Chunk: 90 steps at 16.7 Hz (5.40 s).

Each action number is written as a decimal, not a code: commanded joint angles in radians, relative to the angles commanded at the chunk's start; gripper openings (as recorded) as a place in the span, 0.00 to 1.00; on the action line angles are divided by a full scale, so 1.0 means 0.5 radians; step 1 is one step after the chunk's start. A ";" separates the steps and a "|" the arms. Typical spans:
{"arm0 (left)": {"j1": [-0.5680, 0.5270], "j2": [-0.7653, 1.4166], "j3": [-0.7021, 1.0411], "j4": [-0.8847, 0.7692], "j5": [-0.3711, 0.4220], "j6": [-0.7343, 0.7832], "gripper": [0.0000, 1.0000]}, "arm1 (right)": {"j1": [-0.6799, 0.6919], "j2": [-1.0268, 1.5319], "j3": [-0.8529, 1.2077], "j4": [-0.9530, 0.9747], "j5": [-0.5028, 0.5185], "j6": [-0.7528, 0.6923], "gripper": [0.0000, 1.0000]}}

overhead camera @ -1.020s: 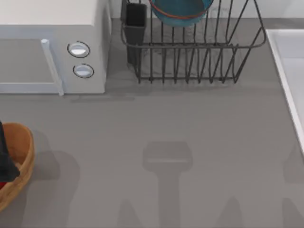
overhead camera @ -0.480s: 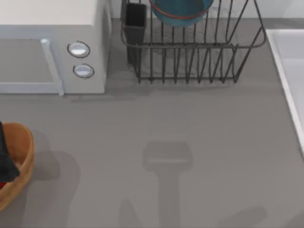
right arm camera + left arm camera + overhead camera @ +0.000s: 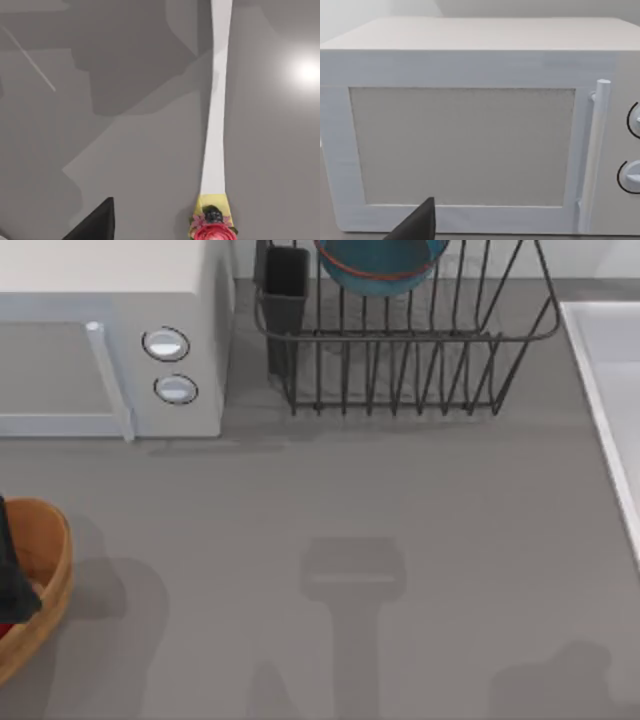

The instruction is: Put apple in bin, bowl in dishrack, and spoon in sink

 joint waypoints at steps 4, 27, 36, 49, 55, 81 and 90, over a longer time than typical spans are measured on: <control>0.000 0.000 0.000 0.000 0.000 0.000 1.00 | -0.023 0.087 0.056 -0.076 0.002 -0.076 1.00; 0.000 0.000 0.000 0.000 0.000 0.000 1.00 | -0.037 0.583 -0.462 0.938 0.000 -0.082 0.77; 0.000 0.000 0.000 0.000 0.000 0.000 1.00 | -0.037 0.583 -0.462 0.938 0.000 -0.082 0.10; 0.000 0.000 0.000 0.000 0.000 0.000 1.00 | -0.030 0.412 -0.303 0.592 -0.041 0.011 0.00; 0.000 0.000 0.000 0.000 0.000 0.000 1.00 | -0.036 0.226 0.040 0.005 -0.040 -0.006 0.00; 0.000 0.000 0.000 0.000 0.000 0.000 1.00 | 0.184 2.136 2.861 -0.985 -0.053 0.209 0.00; 0.000 0.000 0.000 0.000 0.000 0.000 1.00 | 0.295 2.825 3.814 -1.147 -0.057 0.372 0.00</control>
